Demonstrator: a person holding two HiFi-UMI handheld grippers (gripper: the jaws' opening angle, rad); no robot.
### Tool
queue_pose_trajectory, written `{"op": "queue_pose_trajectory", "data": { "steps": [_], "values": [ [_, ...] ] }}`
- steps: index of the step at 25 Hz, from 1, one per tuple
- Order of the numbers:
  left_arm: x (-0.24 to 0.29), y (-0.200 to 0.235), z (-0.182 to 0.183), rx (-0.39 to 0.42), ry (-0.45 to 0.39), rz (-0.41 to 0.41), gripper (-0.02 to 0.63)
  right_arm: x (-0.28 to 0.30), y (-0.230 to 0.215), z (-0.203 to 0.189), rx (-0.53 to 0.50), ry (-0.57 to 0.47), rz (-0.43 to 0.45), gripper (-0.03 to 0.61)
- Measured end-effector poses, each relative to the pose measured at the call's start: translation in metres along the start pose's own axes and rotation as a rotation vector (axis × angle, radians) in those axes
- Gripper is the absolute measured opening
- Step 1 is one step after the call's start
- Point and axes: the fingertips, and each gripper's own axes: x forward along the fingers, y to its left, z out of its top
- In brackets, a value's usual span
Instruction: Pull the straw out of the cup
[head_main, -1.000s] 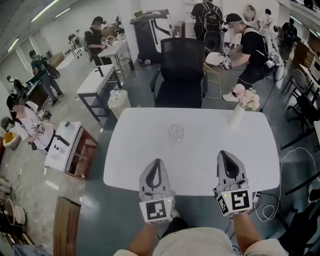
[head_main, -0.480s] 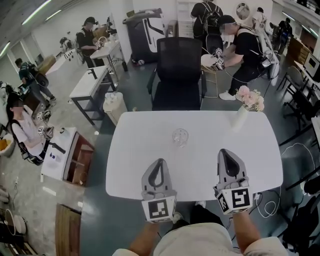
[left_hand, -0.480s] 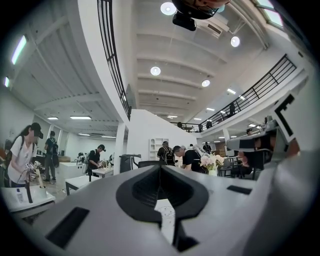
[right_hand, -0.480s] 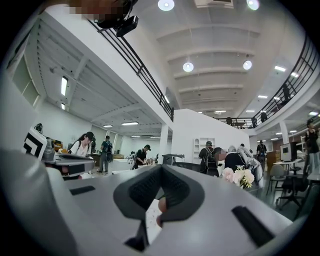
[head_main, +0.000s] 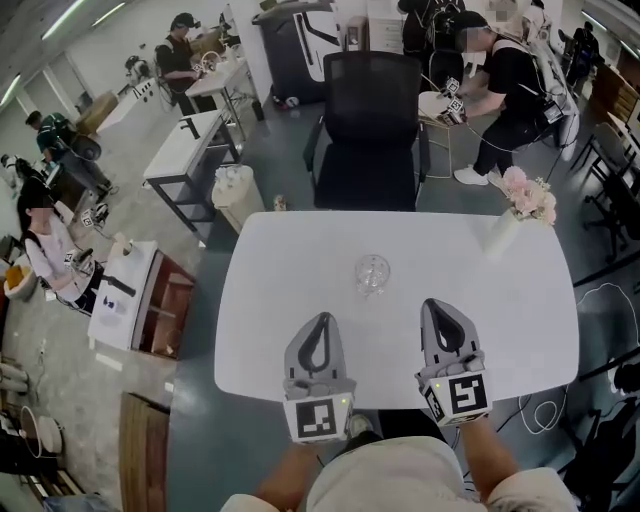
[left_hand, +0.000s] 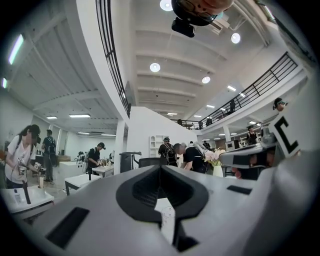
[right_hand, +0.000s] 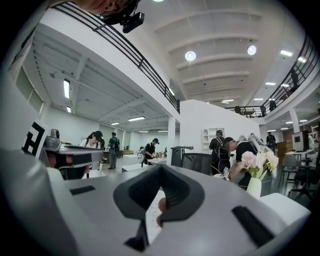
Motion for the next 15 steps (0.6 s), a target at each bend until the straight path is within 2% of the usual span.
{"op": "queue_pose_trajectory", "data": {
  "steps": [11,12,15],
  "values": [
    [0.057,0.030,-0.031,0.000,0.094,0.081,0.005,0.089,0.014,-0.076,0.040,0.147,0.199,0.004],
    [0.062,0.031,-0.034,0.004,0.100,0.086,0.005,0.096,0.015,-0.083,0.047,0.157,0.219,0.036],
    [0.069,0.037,-0.045,0.001,0.133,0.113,0.005,0.110,0.022,-0.104,0.061,0.203,0.278,0.068]
  ]
}}
